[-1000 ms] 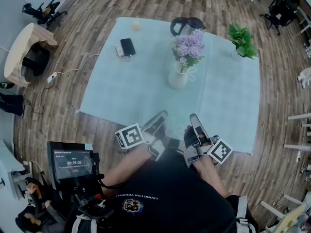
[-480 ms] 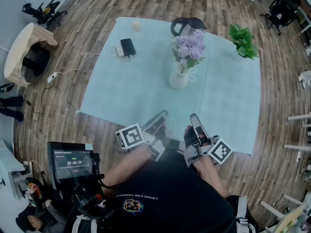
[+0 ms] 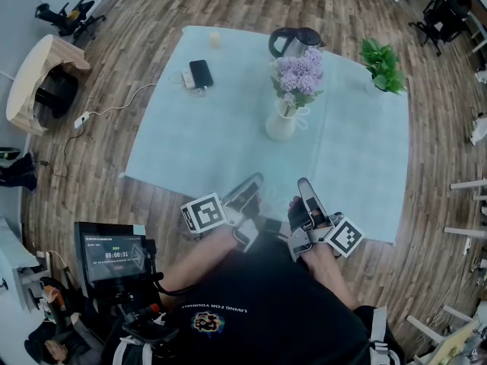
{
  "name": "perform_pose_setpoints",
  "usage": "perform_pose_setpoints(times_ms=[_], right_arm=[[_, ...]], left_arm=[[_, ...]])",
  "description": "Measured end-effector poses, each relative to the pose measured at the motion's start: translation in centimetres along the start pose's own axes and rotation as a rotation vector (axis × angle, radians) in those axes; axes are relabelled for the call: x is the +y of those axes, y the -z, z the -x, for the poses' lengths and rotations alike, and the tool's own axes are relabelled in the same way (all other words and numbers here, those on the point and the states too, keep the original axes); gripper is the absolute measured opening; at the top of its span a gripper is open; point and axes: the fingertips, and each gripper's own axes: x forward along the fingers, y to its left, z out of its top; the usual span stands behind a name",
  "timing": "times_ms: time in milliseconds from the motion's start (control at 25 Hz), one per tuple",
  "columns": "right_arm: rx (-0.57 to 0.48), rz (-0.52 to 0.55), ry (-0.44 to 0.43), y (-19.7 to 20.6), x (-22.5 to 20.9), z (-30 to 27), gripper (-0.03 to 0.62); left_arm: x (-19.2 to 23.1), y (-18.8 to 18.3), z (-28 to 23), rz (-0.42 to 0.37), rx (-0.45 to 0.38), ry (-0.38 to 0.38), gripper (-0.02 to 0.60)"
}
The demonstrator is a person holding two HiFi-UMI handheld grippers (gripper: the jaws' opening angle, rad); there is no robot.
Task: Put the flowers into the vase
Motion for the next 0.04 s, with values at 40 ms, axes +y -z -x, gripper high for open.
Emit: perform_pose_setpoints(times_ms=[40], right_arm=[[0.000,0.001,-0.002,0.01,0.02,-0.03,0.017]], left_arm=[[0.03,0.01,0.01,0.001,0.000,0.000,0.006]])
